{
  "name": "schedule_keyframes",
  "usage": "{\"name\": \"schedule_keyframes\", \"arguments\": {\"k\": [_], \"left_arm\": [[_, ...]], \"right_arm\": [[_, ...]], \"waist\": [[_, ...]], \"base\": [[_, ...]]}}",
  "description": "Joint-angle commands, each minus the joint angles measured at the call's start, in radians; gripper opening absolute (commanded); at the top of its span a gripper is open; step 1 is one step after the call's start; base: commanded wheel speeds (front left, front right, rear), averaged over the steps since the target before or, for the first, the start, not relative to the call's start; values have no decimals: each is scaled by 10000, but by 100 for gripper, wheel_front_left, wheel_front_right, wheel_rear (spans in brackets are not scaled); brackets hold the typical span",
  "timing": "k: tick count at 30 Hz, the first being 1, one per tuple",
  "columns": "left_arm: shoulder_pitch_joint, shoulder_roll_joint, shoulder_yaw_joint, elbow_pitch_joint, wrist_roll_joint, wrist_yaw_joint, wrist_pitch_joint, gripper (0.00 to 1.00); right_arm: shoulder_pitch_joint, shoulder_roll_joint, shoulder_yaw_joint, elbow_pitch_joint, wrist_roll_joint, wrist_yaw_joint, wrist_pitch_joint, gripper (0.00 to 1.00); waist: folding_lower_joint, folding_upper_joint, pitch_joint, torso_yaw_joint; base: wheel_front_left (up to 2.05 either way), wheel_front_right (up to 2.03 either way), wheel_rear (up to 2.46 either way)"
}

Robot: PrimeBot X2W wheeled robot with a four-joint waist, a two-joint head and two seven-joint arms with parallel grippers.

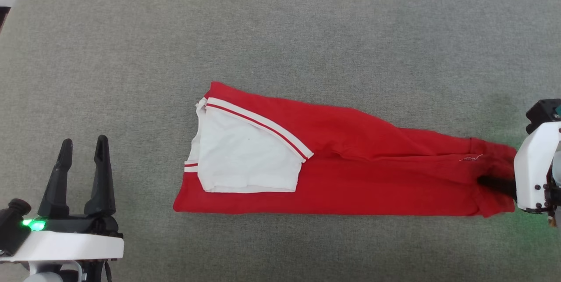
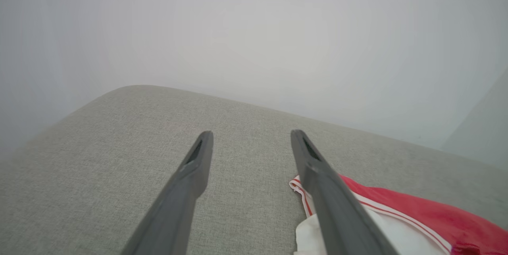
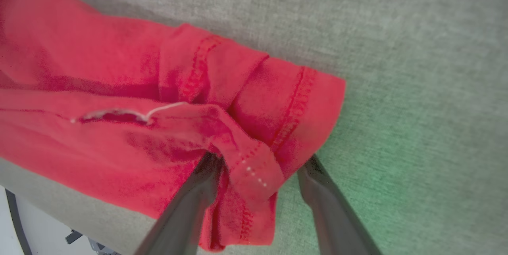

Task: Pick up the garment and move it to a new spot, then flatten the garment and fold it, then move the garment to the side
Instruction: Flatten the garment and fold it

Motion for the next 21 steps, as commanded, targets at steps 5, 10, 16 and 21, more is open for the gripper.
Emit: {"name": "schedule_keyframes", "arguments": {"k": [5, 10, 16, 21], "left_arm": [[-157, 11, 80, 2, -132, -34, -45, 100], [-216, 24, 124, 28, -176, -34, -45, 100], [-354, 70, 134, 55, -178, -34, -45, 100], [-400, 127, 41, 97, -93, -34, -45, 100]], "right_arm": [[184, 869, -337, 307, 302, -5, 212, 0], [-193, 890, -1007, 43, 357, -5, 150, 0], [-386, 544, -1610, 59, -29, -12, -53, 0], [-642, 146, -2193, 471, -598, -11, -353, 0]], "waist": [[0, 0, -12, -101], [0, 0, -37, -265], [0, 0, -139, -458], [0, 0, -308, -665]], "base": [[0, 0, 0], [0, 0, 0], [0, 0, 0], [0, 0, 0]]}}
